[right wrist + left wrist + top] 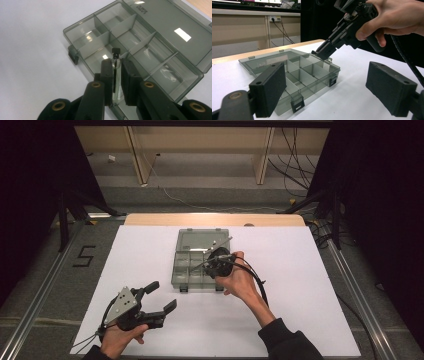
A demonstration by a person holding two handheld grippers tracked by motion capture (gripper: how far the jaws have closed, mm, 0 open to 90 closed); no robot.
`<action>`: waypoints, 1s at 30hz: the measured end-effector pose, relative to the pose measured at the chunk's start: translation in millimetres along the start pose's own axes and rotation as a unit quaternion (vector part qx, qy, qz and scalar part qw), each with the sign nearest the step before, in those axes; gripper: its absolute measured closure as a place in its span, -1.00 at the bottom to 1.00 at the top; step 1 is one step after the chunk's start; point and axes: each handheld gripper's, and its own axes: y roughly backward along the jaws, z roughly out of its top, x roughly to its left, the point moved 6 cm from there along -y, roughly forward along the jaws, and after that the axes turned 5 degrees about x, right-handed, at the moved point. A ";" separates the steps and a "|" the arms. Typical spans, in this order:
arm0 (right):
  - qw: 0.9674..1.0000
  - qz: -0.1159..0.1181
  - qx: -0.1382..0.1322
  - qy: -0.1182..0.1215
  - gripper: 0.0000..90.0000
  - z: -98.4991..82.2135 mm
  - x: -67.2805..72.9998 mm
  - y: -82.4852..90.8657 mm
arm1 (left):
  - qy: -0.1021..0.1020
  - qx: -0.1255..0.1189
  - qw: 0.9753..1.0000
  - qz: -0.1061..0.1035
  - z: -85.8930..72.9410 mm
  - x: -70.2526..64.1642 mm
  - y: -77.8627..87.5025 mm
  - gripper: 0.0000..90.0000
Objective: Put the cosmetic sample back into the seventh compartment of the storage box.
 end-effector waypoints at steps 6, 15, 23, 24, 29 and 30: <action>1.000 0.001 0.006 -0.013 0.80 0.9 -2.9 -7.9 | 0.000 0.002 1.000 0.002 -0.2 0.1 0.1 -0.66; 0.999 0.004 0.008 -0.034 0.80 2.0 -6.3 -15.8 | 0.001 0.002 1.000 0.002 0.0 0.1 0.4 -0.66; 0.999 0.001 0.016 -0.041 0.80 0.3 -7.9 -20.6 | 0.001 0.001 1.000 0.002 0.0 0.1 0.5 -0.66; 0.999 0.001 0.016 -0.041 0.80 0.3 -7.9 -20.6 | 0.001 0.001 1.000 0.002 0.0 0.1 0.5 -0.65; 0.999 0.003 0.021 -0.043 0.80 -1.2 -7.1 -23.9 | 0.001 0.001 1.000 0.002 0.0 0.2 0.4 -0.66; 0.999 0.003 0.021 -0.043 0.80 -1.1 -7.3 -24.5 | 0.001 0.001 1.000 0.002 0.0 0.3 0.5 -0.66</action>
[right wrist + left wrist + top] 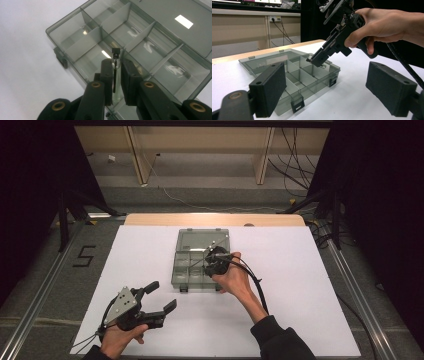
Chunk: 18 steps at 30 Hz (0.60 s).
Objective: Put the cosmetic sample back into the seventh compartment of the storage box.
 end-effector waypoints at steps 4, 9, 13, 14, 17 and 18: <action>1.000 -0.003 0.003 -0.003 0.80 0.0 -0.3 -2.1 | 0.000 0.000 1.000 0.000 0.0 -0.2 0.0 -0.66; 1.000 -0.002 0.008 -0.008 0.80 -0.9 -1.4 -5.0 | 0.001 0.000 1.000 0.000 0.1 -0.4 0.1 -0.66; 1.000 -0.002 0.015 -0.010 0.69 -2.1 -1.4 -7.5 | 0.001 0.000 1.000 0.000 -0.1 -0.3 0.0 -0.66; 1.000 -0.002 0.015 -0.010 0.69 -2.1 -1.4 -7.5 | 0.001 0.000 1.000 0.000 0.0 -0.3 0.0 -0.66; 1.000 -0.014 0.006 -0.014 0.24 -0.9 -2.4 -6.9 | 0.000 0.000 1.000 -0.001 -0.1 -0.5 0.0 -0.66; 1.000 -0.014 0.006 -0.014 0.24 -0.9 -2.4 -6.9 | 0.000 0.000 1.000 -0.001 -0.1 -0.5 0.0 -0.66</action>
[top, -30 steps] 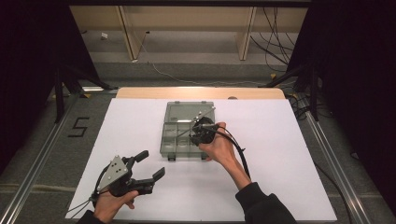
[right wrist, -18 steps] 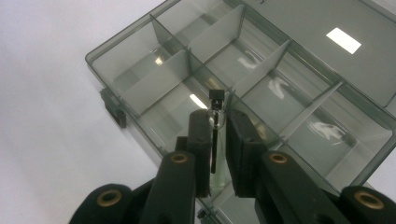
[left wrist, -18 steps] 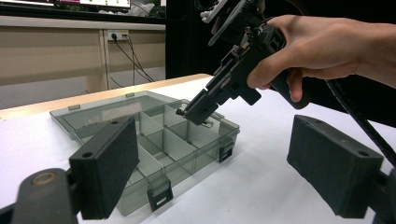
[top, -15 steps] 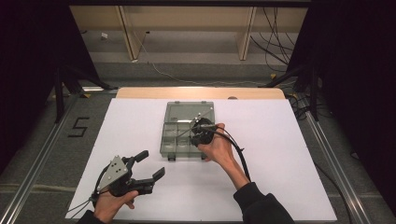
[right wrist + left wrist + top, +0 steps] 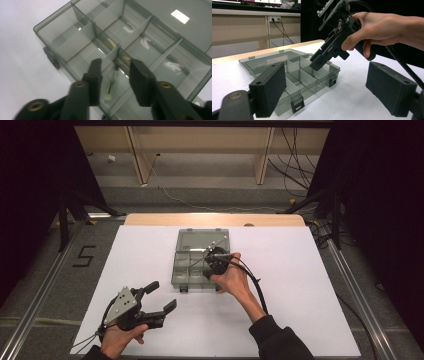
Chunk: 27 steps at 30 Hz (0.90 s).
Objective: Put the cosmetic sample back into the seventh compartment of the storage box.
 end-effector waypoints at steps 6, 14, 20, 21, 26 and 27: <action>0.998 0.000 -0.054 0.036 -0.14 3.8 6.3 21.3 | 0.002 0.000 1.000 0.001 0.0 -0.1 0.2 -0.66; 0.990 0.016 -0.126 0.067 -0.28 -6.0 12.6 54.1 | 0.001 0.001 1.000 0.002 -0.4 0.5 -0.3 -0.66; 0.987 0.015 -0.141 0.075 -0.33 -13.2 9.8 58.9 | 0.001 0.001 1.000 0.002 -0.4 0.7 -0.1 -0.66; 0.986 0.015 -0.146 0.077 -0.33 -13.2 10.2 58.8 | 0.001 0.001 1.000 0.002 -0.4 0.7 -0.1 -0.66; 0.986 0.019 -0.148 0.079 -0.35 -15.4 12.1 61.4 | 0.001 0.001 1.000 0.001 -0.4 0.3 -0.2 -0.66; 0.985 0.018 -0.154 0.079 -0.37 -16.5 12.7 63.4 | 0.002 0.000 1.000 0.001 -0.3 0.3 -0.4 -0.66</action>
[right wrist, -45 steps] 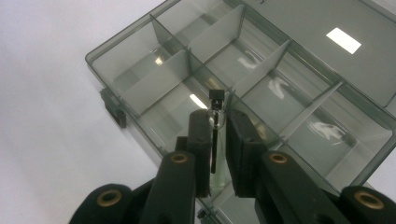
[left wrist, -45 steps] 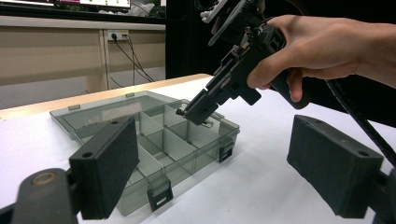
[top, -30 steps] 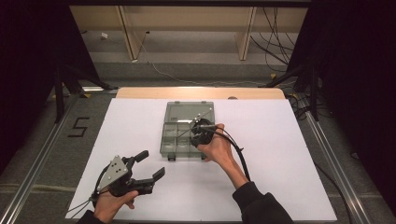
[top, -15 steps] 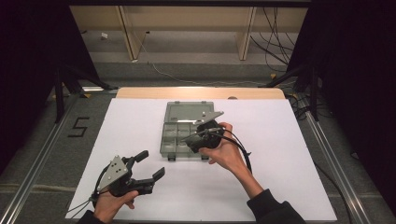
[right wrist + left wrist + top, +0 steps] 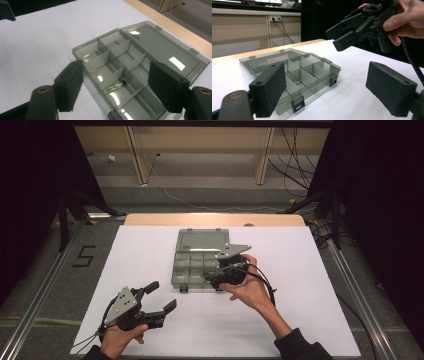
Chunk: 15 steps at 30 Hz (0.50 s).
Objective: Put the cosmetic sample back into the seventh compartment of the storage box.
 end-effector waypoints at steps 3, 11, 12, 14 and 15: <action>1.000 0.002 -0.013 -0.001 -0.39 -0.5 1.2 3.5 | -0.001 0.001 1.000 0.001 0.0 -0.1 0.3 -0.66; 0.999 0.005 -0.031 -0.008 -0.44 -4.0 2.5 13.1 | -0.003 0.000 1.000 0.000 0.2 0.1 0.1 -0.66; 0.999 0.005 -0.031 -0.008 -0.44 -4.0 2.5 13.1 | -0.003 0.000 1.000 0.000 0.2 0.1 0.1 -0.66; 0.999 0.004 -0.036 -0.010 -0.47 -4.9 2.3 15.1 | -0.002 0.001 1.000 0.000 0.2 0.0 0.2 -0.66; 0.999 0.004 -0.040 -0.010 -0.47 -5.2 2.2 16.6 | -0.002 0.000 1.000 0.000 0.3 0.1 0.2 -0.66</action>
